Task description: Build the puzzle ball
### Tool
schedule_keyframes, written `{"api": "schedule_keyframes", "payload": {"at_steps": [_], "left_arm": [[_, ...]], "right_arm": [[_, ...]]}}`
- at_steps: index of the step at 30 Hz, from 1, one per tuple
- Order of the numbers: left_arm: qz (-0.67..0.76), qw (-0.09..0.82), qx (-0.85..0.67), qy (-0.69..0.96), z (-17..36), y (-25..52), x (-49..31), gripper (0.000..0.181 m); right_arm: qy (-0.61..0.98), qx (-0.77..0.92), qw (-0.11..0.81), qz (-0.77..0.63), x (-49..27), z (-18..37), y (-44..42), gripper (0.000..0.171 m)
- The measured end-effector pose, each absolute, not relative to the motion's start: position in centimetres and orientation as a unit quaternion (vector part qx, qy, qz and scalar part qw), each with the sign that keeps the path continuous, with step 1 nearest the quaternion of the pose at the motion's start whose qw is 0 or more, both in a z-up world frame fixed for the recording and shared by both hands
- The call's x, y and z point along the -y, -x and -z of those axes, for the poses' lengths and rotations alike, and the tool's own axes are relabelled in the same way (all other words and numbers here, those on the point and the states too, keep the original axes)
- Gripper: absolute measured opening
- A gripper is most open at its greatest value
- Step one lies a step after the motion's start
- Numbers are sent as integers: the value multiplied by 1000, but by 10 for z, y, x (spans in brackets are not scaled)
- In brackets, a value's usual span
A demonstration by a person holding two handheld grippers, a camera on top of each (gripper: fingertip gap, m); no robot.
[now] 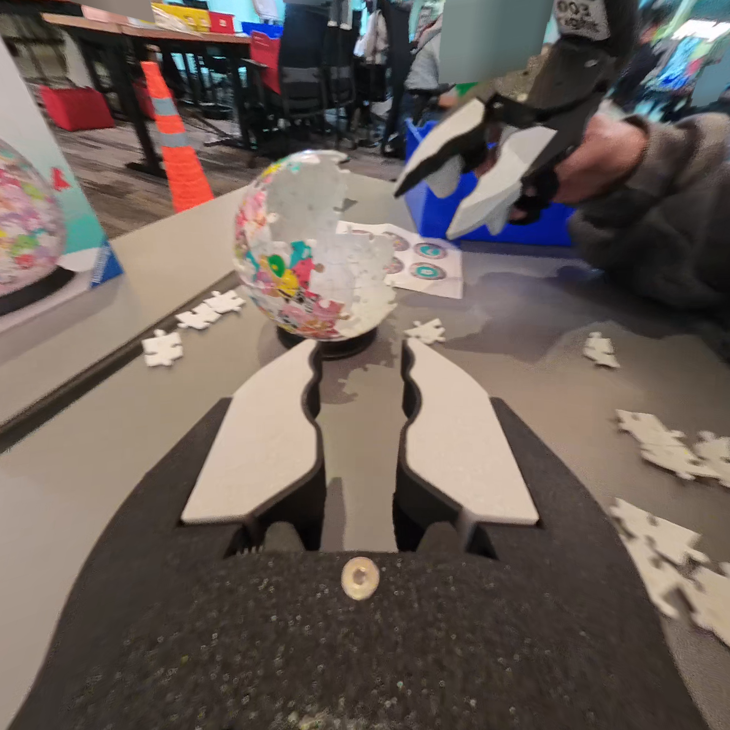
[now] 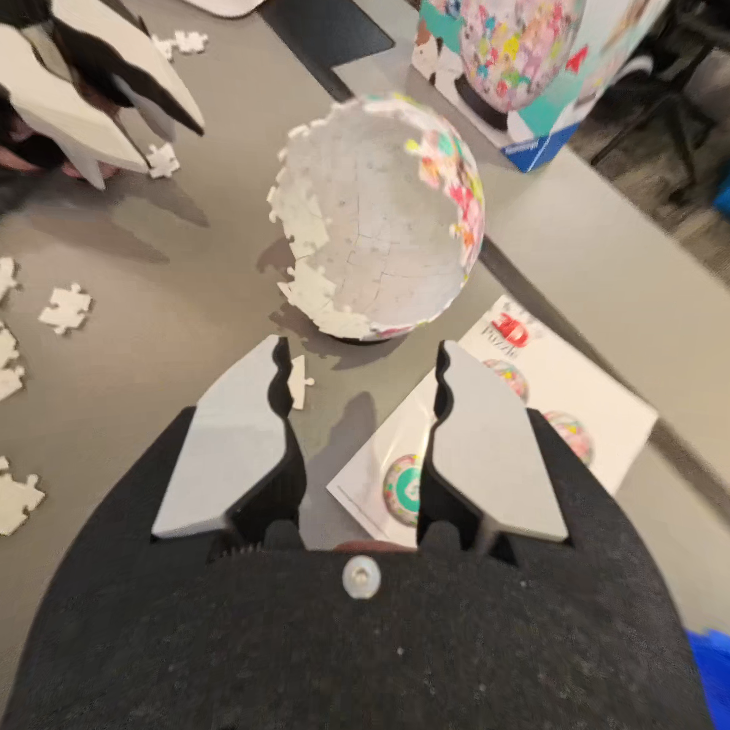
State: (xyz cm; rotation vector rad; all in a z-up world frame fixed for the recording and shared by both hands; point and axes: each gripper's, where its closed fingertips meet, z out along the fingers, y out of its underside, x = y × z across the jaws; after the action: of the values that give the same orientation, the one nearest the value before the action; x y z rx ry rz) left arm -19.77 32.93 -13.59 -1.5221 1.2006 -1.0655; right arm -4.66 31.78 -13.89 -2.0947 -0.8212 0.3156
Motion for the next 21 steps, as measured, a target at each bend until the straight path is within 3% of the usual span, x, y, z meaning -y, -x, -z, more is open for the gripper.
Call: {"api": "schedule_keyframes", "payload": {"at_steps": [3, 5, 7, 11, 17, 21], "left_arm": [[366, 481, -497, 623, 133, 187, -352, 64], [366, 477, -496, 627, 128, 177, -360, 71], [387, 457, -478, 642, 126, 168, -368, 81], [408, 446, -448, 659, 126, 159, -385, 80], [440, 443, -462, 630, 131, 169, -383, 74], [431, 452, -488, 610, 133, 183, -374, 70]], "right_arm": [[856, 305, 397, -129, -322, 167, 41, 81], [868, 302, 368, -143, -322, 181, 46, 91], [872, 293, 353, -174, -323, 184, 54, 91], [881, 313, 337, -113, -322, 184, 44, 79], [758, 553, 336, 82, -294, 155, 55, 61], [700, 651, 248, 155, -300, 179, 67, 63]]}}
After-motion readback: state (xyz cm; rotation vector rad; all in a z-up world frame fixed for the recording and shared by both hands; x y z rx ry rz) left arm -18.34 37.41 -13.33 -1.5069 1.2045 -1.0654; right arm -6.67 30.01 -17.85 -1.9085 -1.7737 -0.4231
